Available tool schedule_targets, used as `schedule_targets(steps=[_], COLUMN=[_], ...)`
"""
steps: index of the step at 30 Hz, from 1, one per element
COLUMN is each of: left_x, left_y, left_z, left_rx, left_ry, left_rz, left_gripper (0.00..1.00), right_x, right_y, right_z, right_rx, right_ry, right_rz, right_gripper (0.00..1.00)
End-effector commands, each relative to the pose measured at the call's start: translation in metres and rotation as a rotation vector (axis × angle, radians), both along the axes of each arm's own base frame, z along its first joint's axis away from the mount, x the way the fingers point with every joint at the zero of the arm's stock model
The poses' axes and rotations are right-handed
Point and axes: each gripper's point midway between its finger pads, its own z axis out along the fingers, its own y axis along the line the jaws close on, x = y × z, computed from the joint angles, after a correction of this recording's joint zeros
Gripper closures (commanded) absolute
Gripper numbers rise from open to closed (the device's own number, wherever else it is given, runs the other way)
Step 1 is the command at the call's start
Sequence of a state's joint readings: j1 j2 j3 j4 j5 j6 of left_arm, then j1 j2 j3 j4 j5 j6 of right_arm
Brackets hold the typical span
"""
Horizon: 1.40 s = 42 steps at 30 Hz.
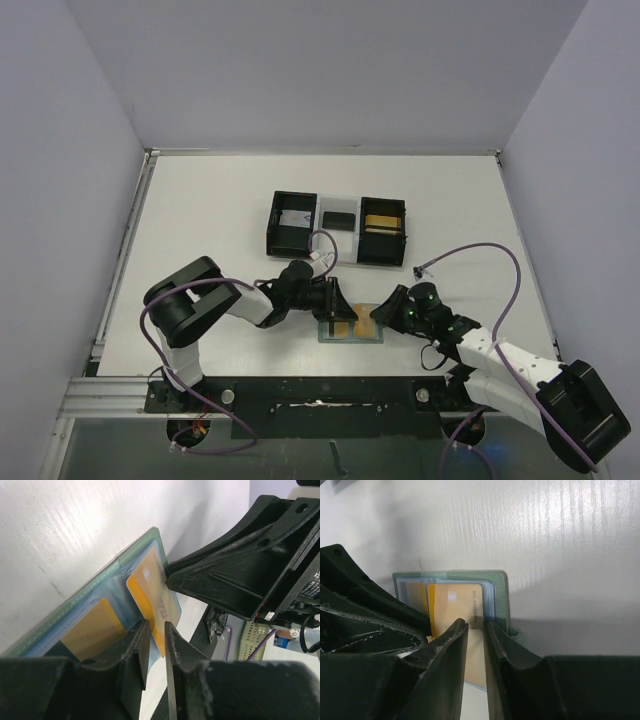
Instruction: Take the credit cards out of the card holder
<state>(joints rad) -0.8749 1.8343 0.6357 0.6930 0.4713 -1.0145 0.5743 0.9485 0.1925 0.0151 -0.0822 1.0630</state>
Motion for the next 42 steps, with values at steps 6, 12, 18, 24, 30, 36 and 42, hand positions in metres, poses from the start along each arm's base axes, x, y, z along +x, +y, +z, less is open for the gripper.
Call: schedule_targets(steps=[6, 12, 18, 24, 30, 36, 42], left_x=[0.002, 0.003, 0.006, 0.012, 0.016, 0.018, 0.017], left_y=[-0.013, -0.006, 0.004, 0.006, 0.022, 0.024, 0.013], left_z=[0.024, 0.008, -0.014, -0.016, -0.032, -0.038, -0.030], left_rx=[-0.107, -0.023, 0.071, 0.113, 0.223, 0.266, 0.212], left_ry=[-0.024, 0.002, 0.048, 0.086, 0.101, 0.108, 0.105], left_rz=[-0.019, 0.004, 0.064, 0.124, 0.182, 0.197, 0.168], left_gripper=[0.81, 0.77, 0.73, 0.72, 0.69, 0.69, 0.75], right_x=[-0.011, -0.011, -0.011, -0.012, -0.013, -0.013, -0.013], right_y=[0.007, 0.004, 0.003, 0.004, 0.003, 0.004, 0.004], right_z=[-0.002, -0.007, -0.008, -0.008, -0.010, -0.010, -0.011], right_rx=[0.057, 0.034, 0.026, 0.025, 0.023, 0.023, 0.023], right_ry=[0.020, 0.041, 0.047, 0.049, 0.056, 0.056, 0.057], right_rz=[0.033, 0.019, 0.022, 0.025, 0.026, 0.028, 0.029], right_gripper=[0.78, 0.78, 0.78, 0.78, 0.78, 0.78, 0.78])
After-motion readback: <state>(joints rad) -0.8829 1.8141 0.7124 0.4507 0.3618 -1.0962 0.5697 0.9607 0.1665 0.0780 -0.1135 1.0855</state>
